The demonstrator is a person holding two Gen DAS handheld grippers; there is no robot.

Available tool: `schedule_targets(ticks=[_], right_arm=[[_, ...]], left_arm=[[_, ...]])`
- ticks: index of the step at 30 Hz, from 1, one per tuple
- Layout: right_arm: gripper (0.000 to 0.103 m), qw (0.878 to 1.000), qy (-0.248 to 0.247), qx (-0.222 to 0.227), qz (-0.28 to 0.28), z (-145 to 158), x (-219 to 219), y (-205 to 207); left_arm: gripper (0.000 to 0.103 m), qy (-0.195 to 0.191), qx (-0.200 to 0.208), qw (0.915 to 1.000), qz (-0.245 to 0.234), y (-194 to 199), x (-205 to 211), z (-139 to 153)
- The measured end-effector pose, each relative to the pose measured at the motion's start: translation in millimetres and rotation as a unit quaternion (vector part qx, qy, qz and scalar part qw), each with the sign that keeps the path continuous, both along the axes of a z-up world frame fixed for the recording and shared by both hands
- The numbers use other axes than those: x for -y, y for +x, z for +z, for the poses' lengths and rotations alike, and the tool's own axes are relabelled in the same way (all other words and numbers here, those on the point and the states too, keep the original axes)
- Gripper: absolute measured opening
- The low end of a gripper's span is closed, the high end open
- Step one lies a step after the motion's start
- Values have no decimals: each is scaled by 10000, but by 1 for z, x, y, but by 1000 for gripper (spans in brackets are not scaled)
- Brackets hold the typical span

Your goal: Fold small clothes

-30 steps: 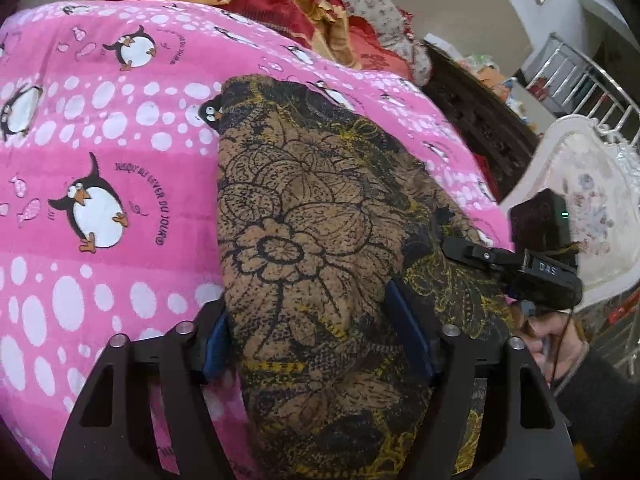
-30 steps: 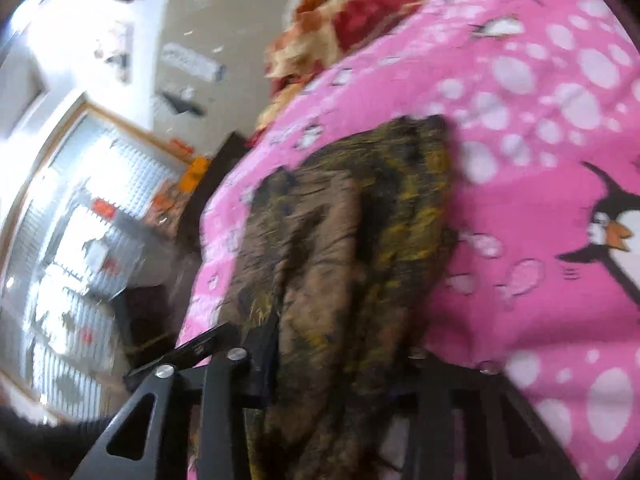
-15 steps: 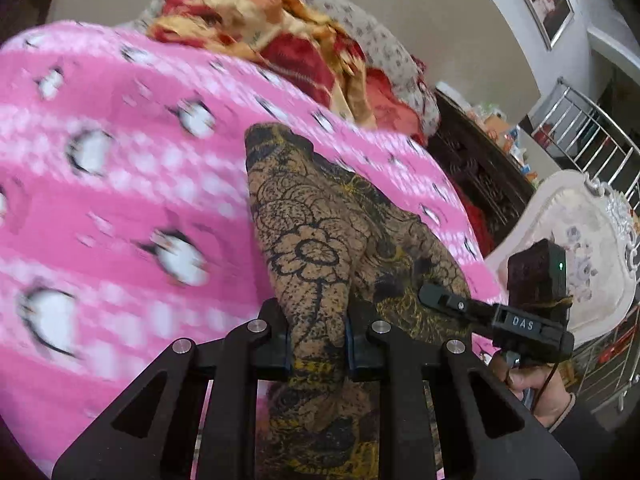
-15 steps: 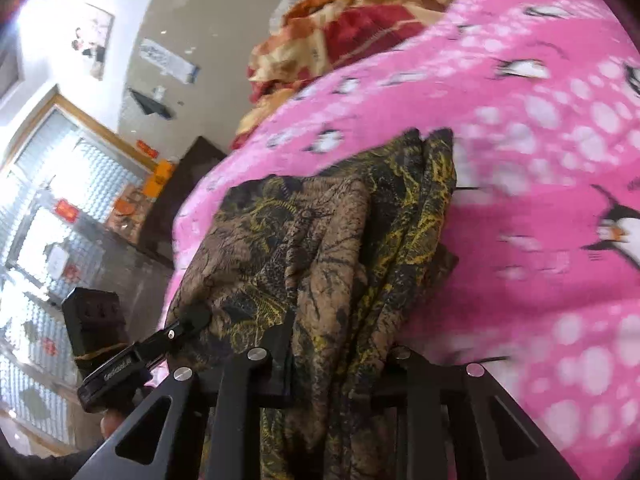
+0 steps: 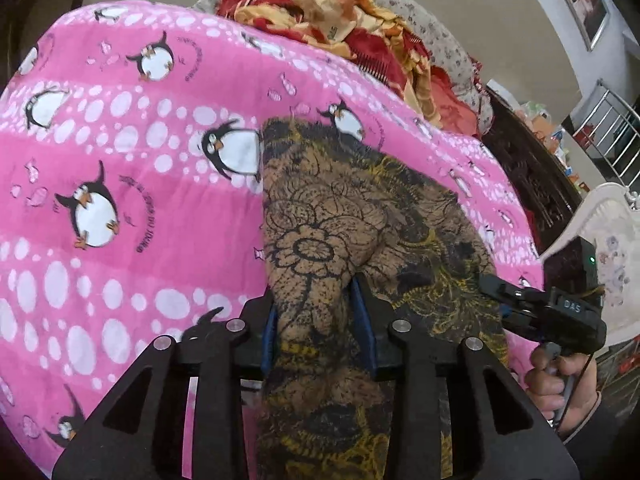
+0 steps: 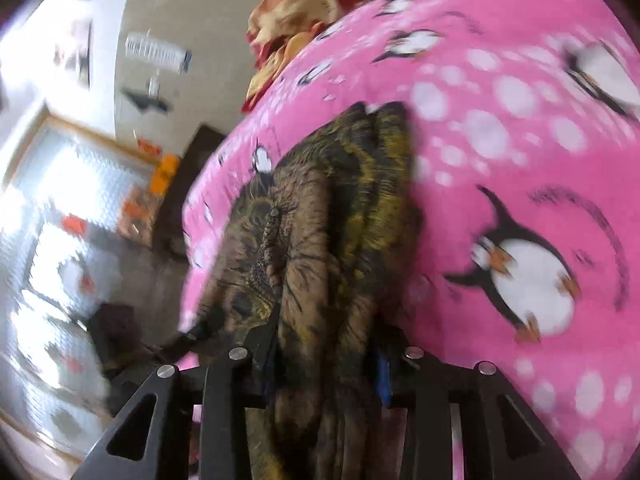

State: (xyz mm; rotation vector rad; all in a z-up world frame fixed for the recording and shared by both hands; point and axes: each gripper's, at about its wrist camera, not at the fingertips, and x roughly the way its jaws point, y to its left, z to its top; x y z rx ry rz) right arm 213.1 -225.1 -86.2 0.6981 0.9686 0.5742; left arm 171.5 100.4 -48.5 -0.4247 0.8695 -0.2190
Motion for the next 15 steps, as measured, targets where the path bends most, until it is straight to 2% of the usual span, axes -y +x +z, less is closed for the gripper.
schedule_targets(ticks=[3, 4, 6, 7, 8, 10, 12, 14, 15], right_arm=[[37, 9990, -302, 271, -160, 22, 15, -22], [37, 9963, -678, 510, -153, 38, 15, -31], [37, 9851, -1373, 1031, 34, 65, -2, -44], [37, 9746, -1733, 1394, 278, 81, -24, -52], [37, 9683, -1885, 1580, 434, 86, -39, -55], [37, 9446, -2507, 2003, 685, 94, -85, -65], [37, 9304, -3016, 1987, 622, 84, -123, -60], [37, 9358, -3087, 1621, 526, 61, -135, -45], [37, 9347, -3197, 1482, 460, 51, -135, -38]], left_arm=[[32, 158, 330, 9992, 146, -12, -11, 19], [32, 197, 537, 9980, 254, -15, -14, 29], [32, 168, 868, 9953, 391, -13, -13, 47], [32, 144, 947, 9946, 402, -9, -10, 51], [32, 154, 962, 9944, 402, -1, -5, 52], [32, 307, 826, 9952, 425, 21, 5, 47], [32, 446, 696, 9947, 620, 36, 9, 42], [32, 482, 528, 9946, 751, 51, 13, 33], [32, 474, 443, 9949, 767, 56, 14, 28]])
